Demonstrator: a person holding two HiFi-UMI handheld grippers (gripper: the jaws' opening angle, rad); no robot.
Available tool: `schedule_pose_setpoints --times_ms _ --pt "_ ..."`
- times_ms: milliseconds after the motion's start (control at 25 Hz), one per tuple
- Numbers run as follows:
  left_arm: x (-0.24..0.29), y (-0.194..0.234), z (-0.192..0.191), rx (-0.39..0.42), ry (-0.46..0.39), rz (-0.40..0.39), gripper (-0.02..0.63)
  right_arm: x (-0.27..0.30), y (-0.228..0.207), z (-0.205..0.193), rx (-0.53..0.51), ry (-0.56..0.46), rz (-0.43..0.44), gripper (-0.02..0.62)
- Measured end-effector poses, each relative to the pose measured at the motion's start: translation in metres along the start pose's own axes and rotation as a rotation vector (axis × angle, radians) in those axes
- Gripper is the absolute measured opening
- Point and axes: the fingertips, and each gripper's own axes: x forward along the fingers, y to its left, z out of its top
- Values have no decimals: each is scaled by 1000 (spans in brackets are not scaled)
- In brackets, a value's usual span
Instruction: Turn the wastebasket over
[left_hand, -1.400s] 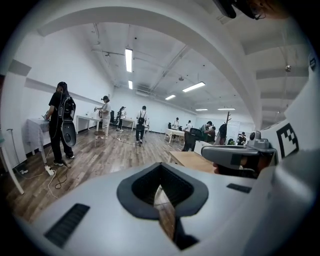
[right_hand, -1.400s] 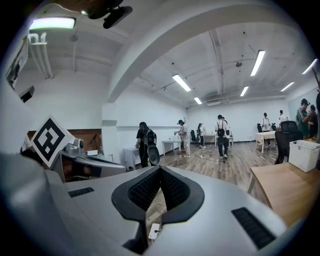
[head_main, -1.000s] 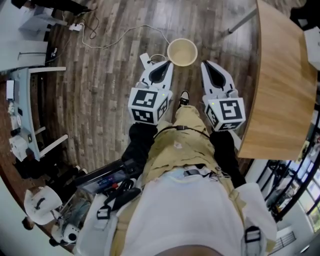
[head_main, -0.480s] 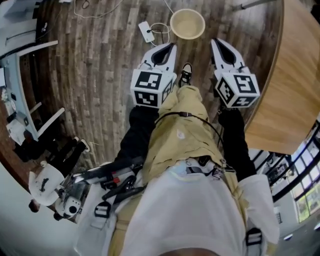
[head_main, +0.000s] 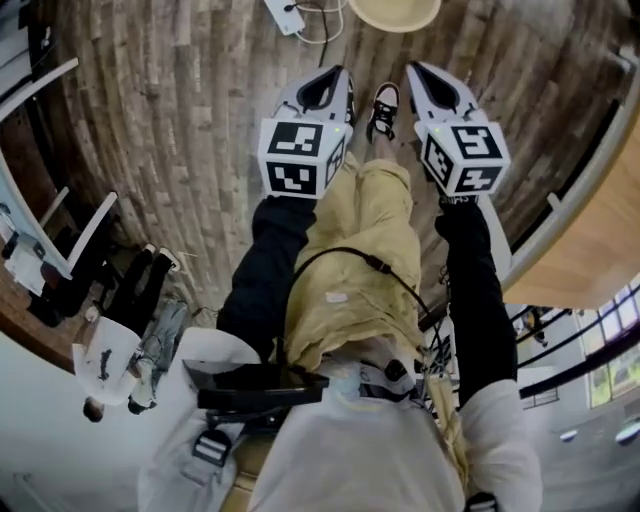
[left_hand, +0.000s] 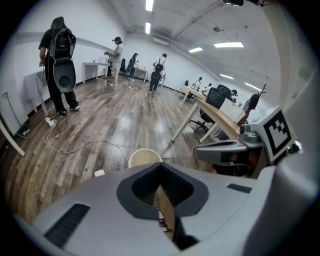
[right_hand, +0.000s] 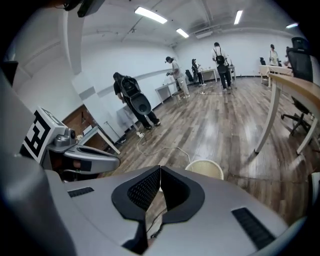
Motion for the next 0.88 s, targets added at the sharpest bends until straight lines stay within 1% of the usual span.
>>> schedule_pose_setpoints --times_ms 120,240,480,640,880 --pt "31 32 -43 -6 69 -13 2 46 -7 -44 -5 80 19 21" --pt "53 61 -77 -15 118 -14 2 87 -19 -80 -18 142 27 21" --pt "78 104 -124 -39 180 -9 2 149 -41 -132 -81 267 29 21" --pt "100 120 -132 -47 180 -10 2 182 -50 -148 -113 311 31 21" --pt "140 128 -130 -38 178 -38 2 227 -64 -161 -157 353 36 21"
